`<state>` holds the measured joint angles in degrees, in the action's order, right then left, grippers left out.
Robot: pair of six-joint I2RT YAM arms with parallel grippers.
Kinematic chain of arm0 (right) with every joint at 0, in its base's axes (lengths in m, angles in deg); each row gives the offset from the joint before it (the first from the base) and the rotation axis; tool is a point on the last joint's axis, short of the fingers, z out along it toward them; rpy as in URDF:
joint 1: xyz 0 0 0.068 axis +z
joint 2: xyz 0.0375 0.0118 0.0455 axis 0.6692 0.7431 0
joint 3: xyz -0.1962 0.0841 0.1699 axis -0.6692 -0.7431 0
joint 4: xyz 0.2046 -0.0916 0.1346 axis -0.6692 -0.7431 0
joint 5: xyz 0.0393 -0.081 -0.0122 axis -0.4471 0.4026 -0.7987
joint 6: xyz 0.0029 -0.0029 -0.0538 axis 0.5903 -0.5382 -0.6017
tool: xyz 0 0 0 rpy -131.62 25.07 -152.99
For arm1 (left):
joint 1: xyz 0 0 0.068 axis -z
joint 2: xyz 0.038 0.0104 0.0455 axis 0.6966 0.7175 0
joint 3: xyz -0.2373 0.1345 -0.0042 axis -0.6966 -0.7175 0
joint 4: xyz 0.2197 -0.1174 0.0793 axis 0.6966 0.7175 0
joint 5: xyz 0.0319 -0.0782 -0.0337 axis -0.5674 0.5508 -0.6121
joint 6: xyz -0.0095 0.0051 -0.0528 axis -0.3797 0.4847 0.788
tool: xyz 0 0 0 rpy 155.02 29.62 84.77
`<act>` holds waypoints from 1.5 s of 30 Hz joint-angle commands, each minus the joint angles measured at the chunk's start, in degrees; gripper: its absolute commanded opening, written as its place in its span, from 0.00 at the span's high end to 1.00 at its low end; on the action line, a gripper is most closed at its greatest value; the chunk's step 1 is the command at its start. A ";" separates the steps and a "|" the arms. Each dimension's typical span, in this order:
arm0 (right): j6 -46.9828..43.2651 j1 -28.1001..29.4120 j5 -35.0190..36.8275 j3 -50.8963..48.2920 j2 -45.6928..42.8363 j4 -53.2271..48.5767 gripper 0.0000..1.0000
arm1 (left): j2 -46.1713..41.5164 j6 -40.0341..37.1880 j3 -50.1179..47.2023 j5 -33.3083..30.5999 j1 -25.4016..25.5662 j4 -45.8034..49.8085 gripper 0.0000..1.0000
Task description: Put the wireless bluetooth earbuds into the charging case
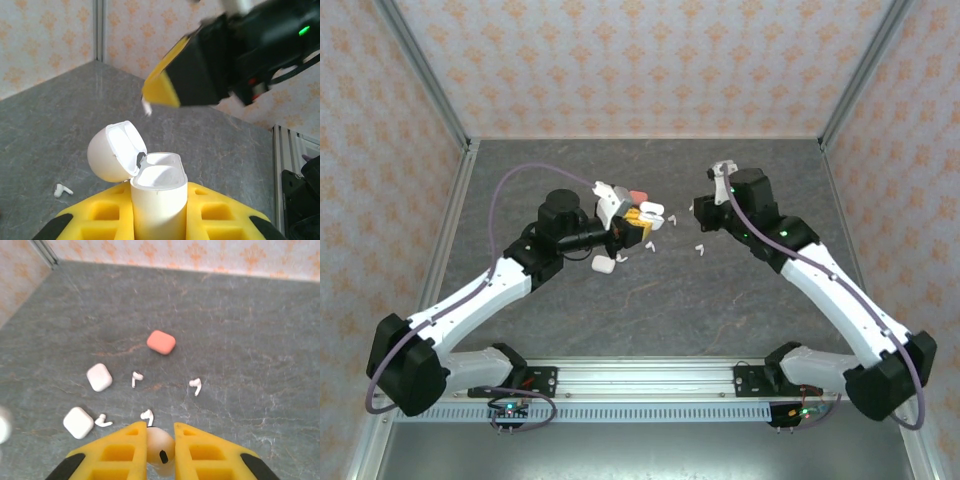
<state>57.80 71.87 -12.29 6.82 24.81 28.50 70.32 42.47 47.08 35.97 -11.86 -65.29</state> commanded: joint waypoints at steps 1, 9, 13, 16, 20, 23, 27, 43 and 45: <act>-1.64 0.60 -3.64 0.94 -3.50 2.04 0.85 | 1.11 0.09 2.21 2.82 0.77 -3.54 1.00; -6.01 6.60 -4.40 1.17 -5.14 7.05 0.85 | 3.27 0.27 2.77 3.98 1.46 -4.54 1.00; -7.17 9.07 -5.07 1.43 -4.23 8.56 0.85 | 3.74 0.21 3.23 4.16 1.63 -4.29 1.00; -7.70 9.86 -5.28 1.61 -3.22 8.31 0.85 | 3.83 0.20 3.39 4.16 1.65 -4.12 1.00; -7.83 9.95 -5.84 1.79 -1.90 7.19 0.85 | 4.27 0.16 4.05 4.25 1.72 -3.48 1.00; -7.65 10.00 -6.51 1.79 -1.34 7.37 0.85 | 4.50 0.08 4.36 4.35 1.72 -3.41 1.00; -7.57 10.04 -7.48 1.95 -0.41 7.61 0.85 | 4.70 -0.13 4.72 4.42 1.73 -3.21 1.00; -8.49 10.03 -14.07 3.73 1.98 3.84 0.85 | 4.02 0.18 4.81 4.25 1.83 -3.48 1.00; -8.58 10.04 -15.17 3.88 2.24 3.19 0.84 | 3.80 0.09 4.81 4.32 1.82 -3.48 1.00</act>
<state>50.24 81.60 -23.13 8.32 26.77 33.57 75.21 42.71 49.88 39.78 -10.39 -66.58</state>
